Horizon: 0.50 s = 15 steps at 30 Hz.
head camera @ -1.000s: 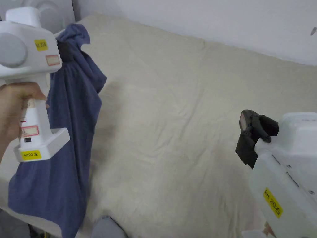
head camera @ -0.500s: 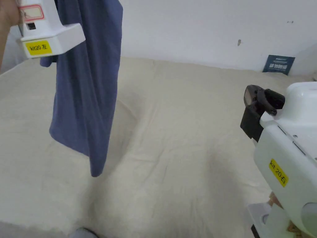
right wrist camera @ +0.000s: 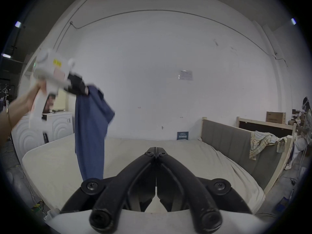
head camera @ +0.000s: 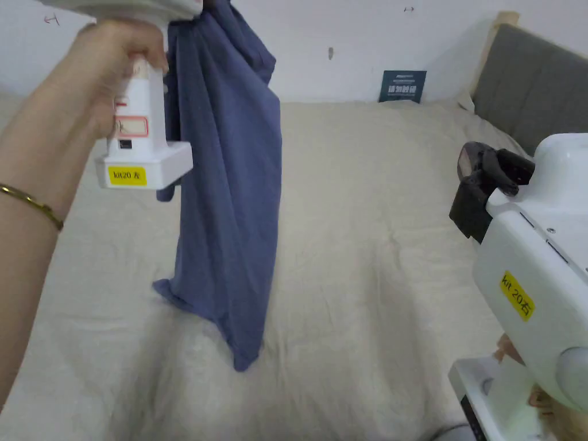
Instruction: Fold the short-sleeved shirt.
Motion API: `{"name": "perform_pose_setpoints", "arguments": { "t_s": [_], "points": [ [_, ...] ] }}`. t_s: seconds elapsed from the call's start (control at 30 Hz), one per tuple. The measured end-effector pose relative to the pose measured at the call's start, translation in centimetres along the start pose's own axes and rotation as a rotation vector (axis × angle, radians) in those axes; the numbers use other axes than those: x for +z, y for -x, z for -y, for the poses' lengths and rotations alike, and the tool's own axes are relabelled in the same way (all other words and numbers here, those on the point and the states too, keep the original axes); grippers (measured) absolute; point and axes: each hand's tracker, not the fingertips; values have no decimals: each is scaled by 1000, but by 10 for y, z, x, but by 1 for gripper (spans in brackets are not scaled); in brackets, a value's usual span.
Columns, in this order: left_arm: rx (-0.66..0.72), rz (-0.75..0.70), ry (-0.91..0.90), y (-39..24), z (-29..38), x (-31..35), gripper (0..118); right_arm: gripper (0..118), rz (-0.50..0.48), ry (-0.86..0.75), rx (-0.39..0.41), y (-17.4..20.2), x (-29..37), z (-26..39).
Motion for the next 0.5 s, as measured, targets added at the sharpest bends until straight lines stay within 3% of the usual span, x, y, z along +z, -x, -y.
{"name": "perform_pose_setpoints", "arguments": {
  "t_s": [0.17,0.33,0.5],
  "points": [
    [29,82,330,-10,120,-80,11,0,45,36,-13,-15,-3,11],
    [47,71,581,-8,227,-123,11,0,71,63,-8,-20,-7,16],
    [72,69,632,0,270,-133,11,0,76,101,-25,-18,-17,24]
  ]
}}
